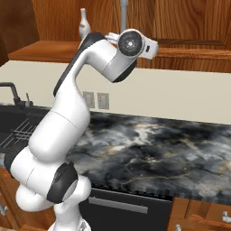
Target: Open the cabinet directly in front. Then move the liquor and the mug to the dining counter with the candle on it.
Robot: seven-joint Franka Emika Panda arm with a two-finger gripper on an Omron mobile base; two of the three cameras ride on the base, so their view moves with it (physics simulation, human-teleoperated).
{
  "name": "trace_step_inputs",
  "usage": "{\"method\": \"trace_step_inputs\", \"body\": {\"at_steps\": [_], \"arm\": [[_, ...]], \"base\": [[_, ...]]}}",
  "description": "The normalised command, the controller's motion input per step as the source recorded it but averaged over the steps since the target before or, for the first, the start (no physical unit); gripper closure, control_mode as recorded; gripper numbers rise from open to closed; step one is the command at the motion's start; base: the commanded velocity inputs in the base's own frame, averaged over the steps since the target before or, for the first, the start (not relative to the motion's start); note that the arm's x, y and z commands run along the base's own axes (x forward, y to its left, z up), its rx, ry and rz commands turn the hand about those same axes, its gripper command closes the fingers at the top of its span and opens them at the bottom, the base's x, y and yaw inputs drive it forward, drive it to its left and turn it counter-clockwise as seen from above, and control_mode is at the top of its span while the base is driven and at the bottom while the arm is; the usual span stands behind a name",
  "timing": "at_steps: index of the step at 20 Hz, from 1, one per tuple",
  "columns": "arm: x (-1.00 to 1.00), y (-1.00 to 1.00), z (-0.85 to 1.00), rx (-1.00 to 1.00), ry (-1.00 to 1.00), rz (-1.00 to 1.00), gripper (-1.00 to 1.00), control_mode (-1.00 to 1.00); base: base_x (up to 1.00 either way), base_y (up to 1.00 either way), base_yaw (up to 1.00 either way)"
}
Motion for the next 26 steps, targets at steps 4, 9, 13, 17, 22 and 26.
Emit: {"method": "trace_step_inputs", "body": {"at_steps": [4,9,13,17,22,26], "arm": [[0.78,0.0,-0.02,0.0,0.01,0.0,-1.0,-1.0],[-0.01,0.02,0.0,0.0,-0.02,0.0,-1.0,-1.0],[0.0,0.02,0.0,0.0,0.0,0.0,-1.0,-1.0],[0.0,0.43,-0.06,0.0,0.0,-0.01,-1.0,-1.0],[0.0,0.28,-0.01,0.0,0.0,-0.03,-1.0,-1.0],[0.26,0.0,-0.11,-0.02,0.0,0.0,-1.0,-1.0]], "base": [[0.0,0.0,0.0],[0.0,0.0,0.0],[0.0,0.0,0.0],[0.0,0.0,0.0],[0.0,0.0,0.0],[0.0,0.0,0.0]]}}
